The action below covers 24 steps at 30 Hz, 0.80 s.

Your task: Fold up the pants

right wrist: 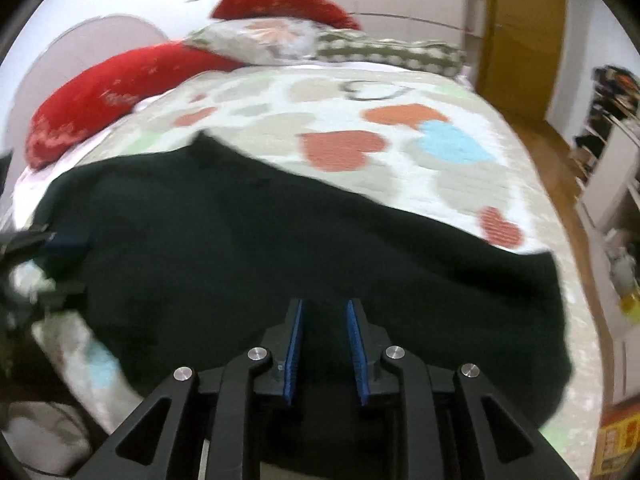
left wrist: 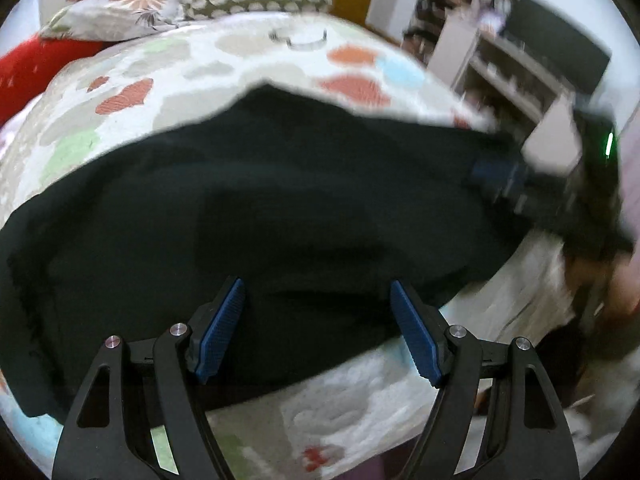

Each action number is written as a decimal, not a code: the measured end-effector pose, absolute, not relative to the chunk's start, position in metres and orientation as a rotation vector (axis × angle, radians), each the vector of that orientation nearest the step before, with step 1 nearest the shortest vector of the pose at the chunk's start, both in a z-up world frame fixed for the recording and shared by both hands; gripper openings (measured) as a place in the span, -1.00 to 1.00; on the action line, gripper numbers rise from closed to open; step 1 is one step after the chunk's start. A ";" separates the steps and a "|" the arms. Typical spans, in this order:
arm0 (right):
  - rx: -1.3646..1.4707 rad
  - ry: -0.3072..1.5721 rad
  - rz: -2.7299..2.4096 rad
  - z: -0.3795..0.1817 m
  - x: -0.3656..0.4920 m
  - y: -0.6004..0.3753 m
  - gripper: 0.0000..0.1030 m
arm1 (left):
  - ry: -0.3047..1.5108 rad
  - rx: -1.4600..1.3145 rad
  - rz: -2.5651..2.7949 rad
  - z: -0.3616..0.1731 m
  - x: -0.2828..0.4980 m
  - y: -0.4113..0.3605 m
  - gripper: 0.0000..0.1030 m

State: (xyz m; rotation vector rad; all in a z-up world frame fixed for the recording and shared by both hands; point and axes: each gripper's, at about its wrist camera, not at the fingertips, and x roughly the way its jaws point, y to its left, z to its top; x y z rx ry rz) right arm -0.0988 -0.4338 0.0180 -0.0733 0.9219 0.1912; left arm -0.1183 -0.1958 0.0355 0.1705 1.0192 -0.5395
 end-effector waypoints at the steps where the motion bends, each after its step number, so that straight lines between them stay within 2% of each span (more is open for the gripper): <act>1: -0.049 0.910 0.180 0.018 -0.098 -0.444 -0.62 | 1.012 0.192 -0.535 0.033 -0.121 -0.196 0.47; 9: 0.131 0.875 0.134 0.033 -0.115 -0.500 -0.57 | 1.028 0.141 -0.526 0.041 -0.121 -0.166 0.47; 12: 0.210 0.850 0.137 0.043 -0.131 -0.515 -0.40 | 1.009 0.067 -0.536 0.057 -0.120 -0.161 0.47; 14: 0.236 0.843 0.116 0.048 -0.143 -0.524 -0.17 | 0.975 0.040 -0.568 0.069 -0.118 -0.166 0.47; 24: 0.327 0.897 0.023 0.040 -0.167 -0.561 -0.14 | 0.975 0.086 -0.775 0.083 -0.092 -0.256 0.47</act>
